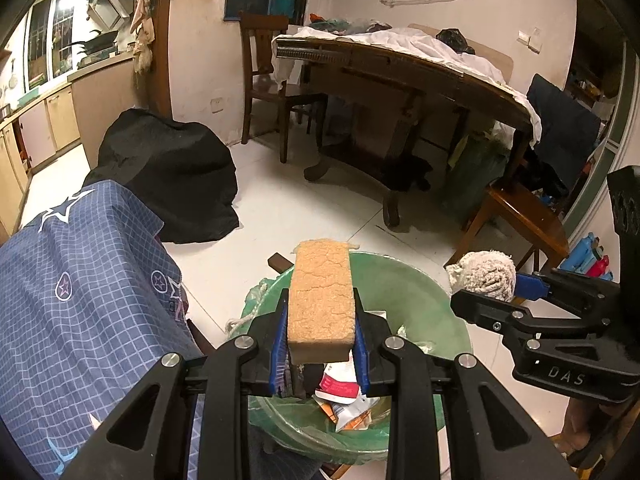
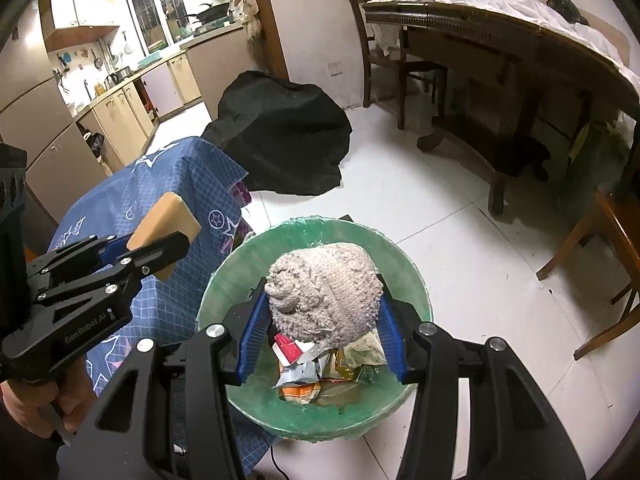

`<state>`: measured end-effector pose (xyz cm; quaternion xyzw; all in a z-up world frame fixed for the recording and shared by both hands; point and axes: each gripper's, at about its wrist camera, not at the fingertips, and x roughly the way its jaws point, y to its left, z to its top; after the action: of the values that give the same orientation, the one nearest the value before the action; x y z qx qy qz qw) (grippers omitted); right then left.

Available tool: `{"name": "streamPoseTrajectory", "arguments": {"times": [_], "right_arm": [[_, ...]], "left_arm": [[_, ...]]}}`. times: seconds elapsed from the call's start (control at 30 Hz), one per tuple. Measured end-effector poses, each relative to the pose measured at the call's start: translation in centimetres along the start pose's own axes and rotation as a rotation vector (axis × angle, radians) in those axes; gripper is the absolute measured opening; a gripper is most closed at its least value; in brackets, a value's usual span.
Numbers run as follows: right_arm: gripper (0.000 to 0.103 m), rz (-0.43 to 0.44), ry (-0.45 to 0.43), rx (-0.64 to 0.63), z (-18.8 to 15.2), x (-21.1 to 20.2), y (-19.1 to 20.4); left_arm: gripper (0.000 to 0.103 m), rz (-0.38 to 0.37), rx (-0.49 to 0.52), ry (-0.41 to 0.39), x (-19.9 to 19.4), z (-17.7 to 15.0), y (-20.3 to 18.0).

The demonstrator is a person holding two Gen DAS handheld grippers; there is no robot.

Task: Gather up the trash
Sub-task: 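Lift the sponge and grey ball and carry them over the green bin, then open both tools to drop the sponge and grey ball into the bin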

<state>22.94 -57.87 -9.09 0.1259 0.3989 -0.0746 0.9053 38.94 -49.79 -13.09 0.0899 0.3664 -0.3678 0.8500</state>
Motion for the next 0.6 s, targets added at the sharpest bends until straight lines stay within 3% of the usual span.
{"name": "streamPoseTrajectory", "arguments": {"times": [0.6], "right_arm": [[0.048, 0.000, 0.011, 0.003, -0.3, 0.9, -0.7]], "left_arm": [[0.028, 0.006, 0.001, 0.019, 1.6, 0.1, -0.3]]}}
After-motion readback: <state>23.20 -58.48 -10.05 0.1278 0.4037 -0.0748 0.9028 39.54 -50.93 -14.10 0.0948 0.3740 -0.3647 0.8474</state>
